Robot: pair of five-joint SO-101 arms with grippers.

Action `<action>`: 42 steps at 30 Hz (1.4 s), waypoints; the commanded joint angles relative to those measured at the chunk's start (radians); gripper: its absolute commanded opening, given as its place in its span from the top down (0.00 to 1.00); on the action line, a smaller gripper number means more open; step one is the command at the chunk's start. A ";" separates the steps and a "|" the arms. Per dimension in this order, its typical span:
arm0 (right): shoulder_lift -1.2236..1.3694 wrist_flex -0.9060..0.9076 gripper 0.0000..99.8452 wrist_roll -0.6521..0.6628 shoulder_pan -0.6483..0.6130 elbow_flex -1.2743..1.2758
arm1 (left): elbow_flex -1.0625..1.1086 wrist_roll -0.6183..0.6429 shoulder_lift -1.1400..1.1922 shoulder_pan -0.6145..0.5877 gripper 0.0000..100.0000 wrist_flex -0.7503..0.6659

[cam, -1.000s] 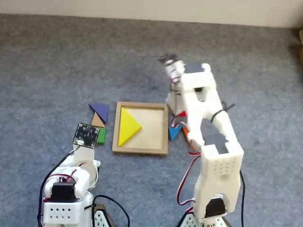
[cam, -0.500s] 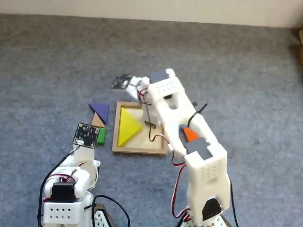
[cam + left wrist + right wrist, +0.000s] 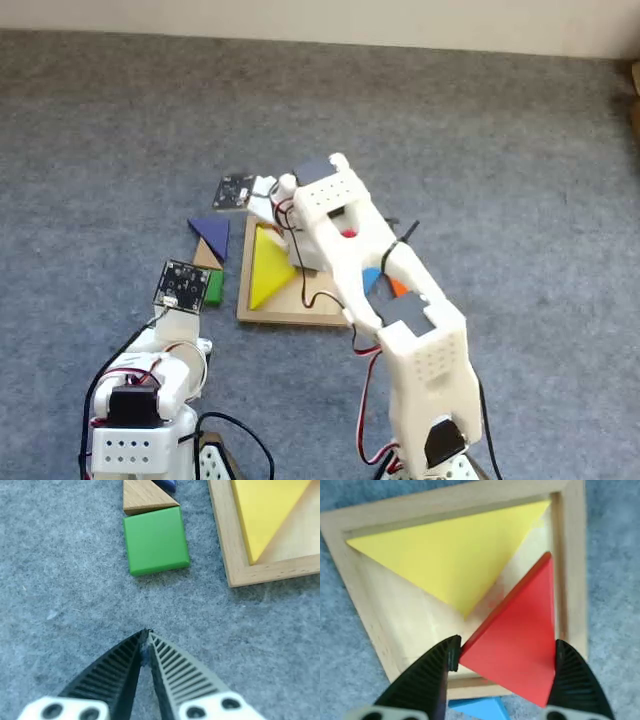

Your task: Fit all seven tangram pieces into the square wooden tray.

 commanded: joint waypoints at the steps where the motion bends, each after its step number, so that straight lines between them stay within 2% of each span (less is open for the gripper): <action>1: -0.021 -0.015 0.81 0.008 -0.019 -0.013 | 0.019 -0.009 -0.031 0.007 0.99 0.003; 4: -0.024 -0.010 0.79 0.008 -0.021 -0.013 | 0.019 -0.009 -0.031 0.007 0.99 0.003; 10: -0.024 -0.016 0.63 -0.041 -0.021 -0.013 | 0.019 -0.009 -0.031 0.007 0.99 0.003; 18: -0.070 0.027 0.62 -0.057 -0.019 -0.016 | 0.019 -0.009 -0.031 0.007 0.99 0.003; 21: -0.159 0.081 0.70 -0.072 -0.004 -0.008 | 0.019 -0.009 -0.031 0.007 0.99 0.003; 28: -0.257 -0.004 1.00 -0.324 0.096 -0.002 | 0.019 -0.009 -0.031 0.007 0.99 0.003; 31: -0.213 -0.042 0.99 -0.385 0.120 -0.002 | 0.019 -0.009 -0.031 0.007 0.99 0.003; 42: 0.036 -0.053 0.99 -0.384 0.111 -0.016 | 0.019 -0.009 -0.031 0.007 0.99 0.003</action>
